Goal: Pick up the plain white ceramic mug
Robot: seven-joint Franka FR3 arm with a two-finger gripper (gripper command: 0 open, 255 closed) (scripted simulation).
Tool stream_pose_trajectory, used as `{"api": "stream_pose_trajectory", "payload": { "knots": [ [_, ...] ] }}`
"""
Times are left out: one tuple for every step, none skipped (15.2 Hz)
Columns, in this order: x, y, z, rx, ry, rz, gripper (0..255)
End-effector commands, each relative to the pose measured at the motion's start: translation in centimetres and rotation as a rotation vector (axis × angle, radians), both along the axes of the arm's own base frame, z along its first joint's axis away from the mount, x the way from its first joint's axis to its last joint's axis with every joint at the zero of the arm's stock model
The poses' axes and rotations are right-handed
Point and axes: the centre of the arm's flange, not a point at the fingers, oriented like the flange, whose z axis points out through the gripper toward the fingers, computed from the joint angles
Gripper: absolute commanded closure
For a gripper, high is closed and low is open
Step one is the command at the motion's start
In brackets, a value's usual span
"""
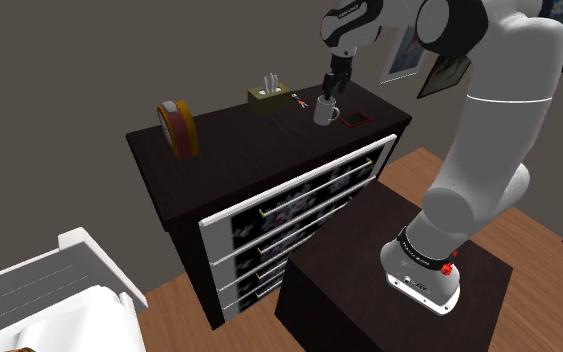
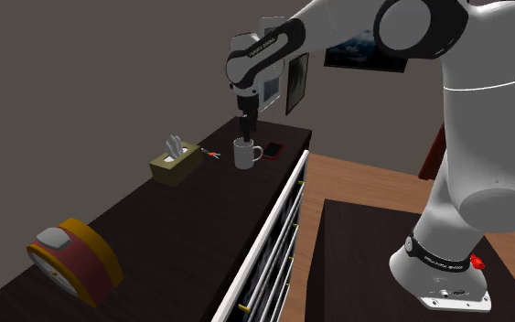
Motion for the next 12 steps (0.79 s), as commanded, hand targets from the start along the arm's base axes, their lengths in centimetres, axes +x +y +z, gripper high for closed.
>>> {"api": "stream_pose_trajectory", "payload": {
  "knots": [
    [1.4, -2.1, -1.3, -0.001, -0.003, -0.007, 0],
    [2.1, -3.0, -1.8, -0.002, -0.004, -0.011, 0],
    [2.6, -3.8, -2.2, -0.002, -0.006, -0.015, 0],
    [2.6, -3.8, -2.8, -0.002, -0.006, -0.015, 0],
    [2.6, -3.8, -3.3, -0.002, -0.006, -0.015, 0],
    [2.6, -3.8, -3.8, -0.002, -0.006, -0.015, 0],
    [2.6, -3.8, -4.3, -0.002, -0.006, -0.015, 0],
    [2.6, -3.8, -4.9, -0.002, -0.006, -0.015, 0],
    [2.6, -3.8, -5.4, -0.002, -0.006, -0.015, 0],
    [2.6, -3.8, -5.9, -0.002, -0.006, -0.015, 0],
    [2.6, -3.8, -6.2, -0.002, -0.006, -0.015, 0],
    [2.6, -3.8, -6.2, -0.002, -0.006, -0.015, 0]
  ]
}}
